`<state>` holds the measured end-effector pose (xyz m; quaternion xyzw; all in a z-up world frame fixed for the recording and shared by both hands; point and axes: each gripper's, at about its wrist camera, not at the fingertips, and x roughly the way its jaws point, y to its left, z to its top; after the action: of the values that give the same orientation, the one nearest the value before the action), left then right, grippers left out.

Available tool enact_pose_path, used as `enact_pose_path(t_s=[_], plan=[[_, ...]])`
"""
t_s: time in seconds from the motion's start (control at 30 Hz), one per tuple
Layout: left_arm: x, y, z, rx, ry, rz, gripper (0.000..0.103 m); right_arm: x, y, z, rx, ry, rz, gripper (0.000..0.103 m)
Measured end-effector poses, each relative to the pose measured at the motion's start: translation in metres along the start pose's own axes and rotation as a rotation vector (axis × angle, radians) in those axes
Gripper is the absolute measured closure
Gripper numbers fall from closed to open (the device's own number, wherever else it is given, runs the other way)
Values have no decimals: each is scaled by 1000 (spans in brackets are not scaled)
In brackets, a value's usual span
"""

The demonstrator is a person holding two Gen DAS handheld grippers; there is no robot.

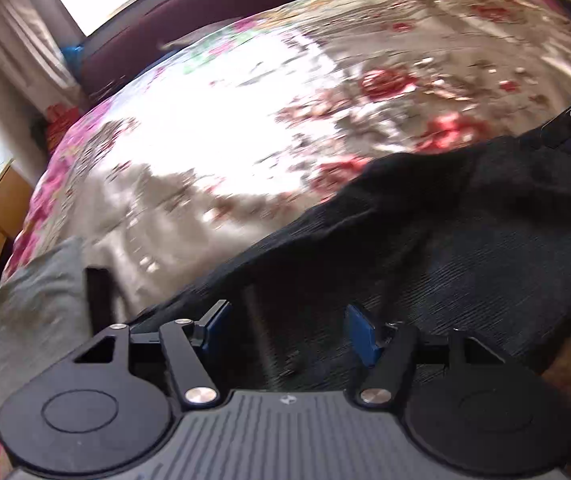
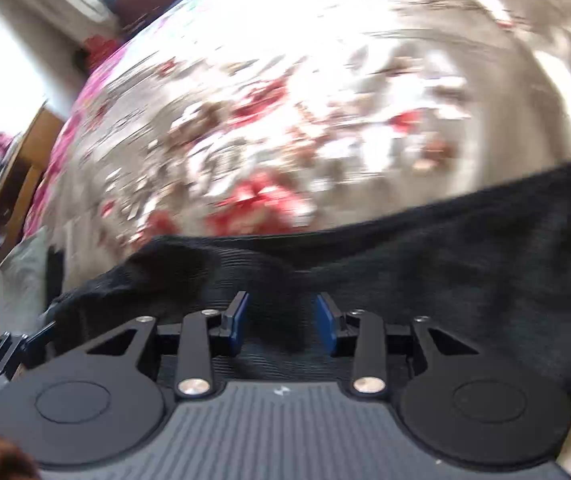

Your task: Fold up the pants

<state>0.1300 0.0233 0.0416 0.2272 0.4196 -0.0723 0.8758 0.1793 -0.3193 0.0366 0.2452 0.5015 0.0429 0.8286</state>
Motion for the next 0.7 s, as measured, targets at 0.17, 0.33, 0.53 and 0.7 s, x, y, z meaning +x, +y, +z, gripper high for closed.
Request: enact_pose_path(t_s=[0.17, 0.33, 0.53, 0.7], plan=[[3, -90, 50, 154, -106, -190, 26, -69, -114, -10, 255, -165, -259, 64], [-1, -174, 92, 313, -182, -329, 26, -107, -208, -10, 473, -318, -363, 64], [-3, -242, 131, 442, -208, -413, 26, -115, -277, 3, 630, -419, -314, 63], [0, -268, 152, 506, -227, -438, 26, -119, -290, -1, 680, -427, -266, 64]])
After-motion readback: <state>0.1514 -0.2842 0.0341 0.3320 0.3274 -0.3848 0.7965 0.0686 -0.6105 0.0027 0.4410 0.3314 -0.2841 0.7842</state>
